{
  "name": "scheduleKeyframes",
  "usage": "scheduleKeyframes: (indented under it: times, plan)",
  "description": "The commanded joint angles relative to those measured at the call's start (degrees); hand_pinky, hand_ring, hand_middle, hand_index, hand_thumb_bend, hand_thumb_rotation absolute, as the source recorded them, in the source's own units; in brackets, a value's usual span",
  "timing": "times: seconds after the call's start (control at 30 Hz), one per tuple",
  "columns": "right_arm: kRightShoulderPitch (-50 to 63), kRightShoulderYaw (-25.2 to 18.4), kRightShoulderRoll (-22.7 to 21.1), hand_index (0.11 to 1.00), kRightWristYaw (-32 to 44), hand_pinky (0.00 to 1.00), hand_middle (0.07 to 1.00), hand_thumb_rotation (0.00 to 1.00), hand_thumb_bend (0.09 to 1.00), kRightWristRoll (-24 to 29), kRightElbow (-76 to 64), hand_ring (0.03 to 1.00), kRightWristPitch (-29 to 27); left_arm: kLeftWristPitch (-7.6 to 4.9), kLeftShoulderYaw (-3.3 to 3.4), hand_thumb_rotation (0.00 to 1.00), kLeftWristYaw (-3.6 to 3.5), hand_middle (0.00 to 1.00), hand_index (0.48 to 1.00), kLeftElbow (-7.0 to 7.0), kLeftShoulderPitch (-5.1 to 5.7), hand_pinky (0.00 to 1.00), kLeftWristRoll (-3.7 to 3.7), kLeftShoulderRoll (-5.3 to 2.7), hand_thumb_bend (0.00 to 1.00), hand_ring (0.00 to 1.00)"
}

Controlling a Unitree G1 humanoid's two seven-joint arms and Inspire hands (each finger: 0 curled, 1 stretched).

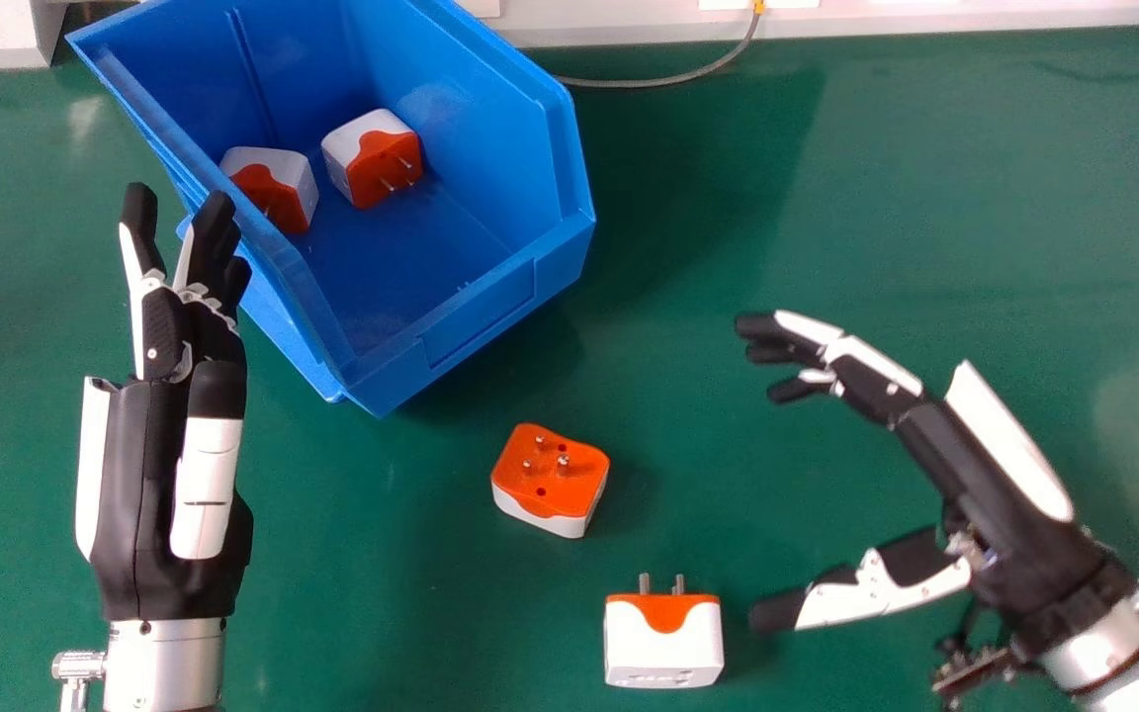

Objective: Pick all objects and put in blue box

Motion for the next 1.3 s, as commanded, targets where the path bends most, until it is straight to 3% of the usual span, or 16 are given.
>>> scheduleKeyframes:
  times: [0.0,0.5,0.77,0.97,1.27]
  plan:
    - [1.12,1.05,0.42,0.859,0.51,0.72,0.868,0.25,1.0,-0.51,-0.73,0.831,-0.61,-0.3,-0.34,0.86,-0.35,0.98,0.933,-1.44,0.21,1.0,-0.16,-0.16,0.79,0.99]
    - [9.37,3.35,1.19,0.901,-6.79,0.75,0.899,0.29,1.0,-16.01,-13.36,0.877,8.34,-0.02,-0.29,0.85,0.36,0.98,0.939,-2.45,0.81,1.0,0.89,-0.34,0.78,1.0]
    - [4.15,5.6,0.57,0.912,-10.6,0.74,0.912,0.31,1.0,-18.73,-3.37,0.887,5.99,0.5,-0.21,0.85,0.85,0.98,0.944,-3.31,1.37,1.0,1.39,-0.13,0.78,1.0]
    - [-0.09,7.92,-0.07,0.926,-14.88,0.75,0.927,0.31,1.0,-22.74,3.18,0.902,5.78,0.73,-0.35,0.85,0.86,0.98,0.946,-3.39,1.29,1.0,1.23,-0.06,0.78,1.0]
    - [-10.99,15.0,-0.84,0.931,-26.89,0.81,0.937,0.31,1.0,-33.28,16.04,0.925,12.05,0.75,-0.27,0.85,0.32,0.98,0.946,-2.83,0.46,1.0,0.8,0.1,0.77,1.0]
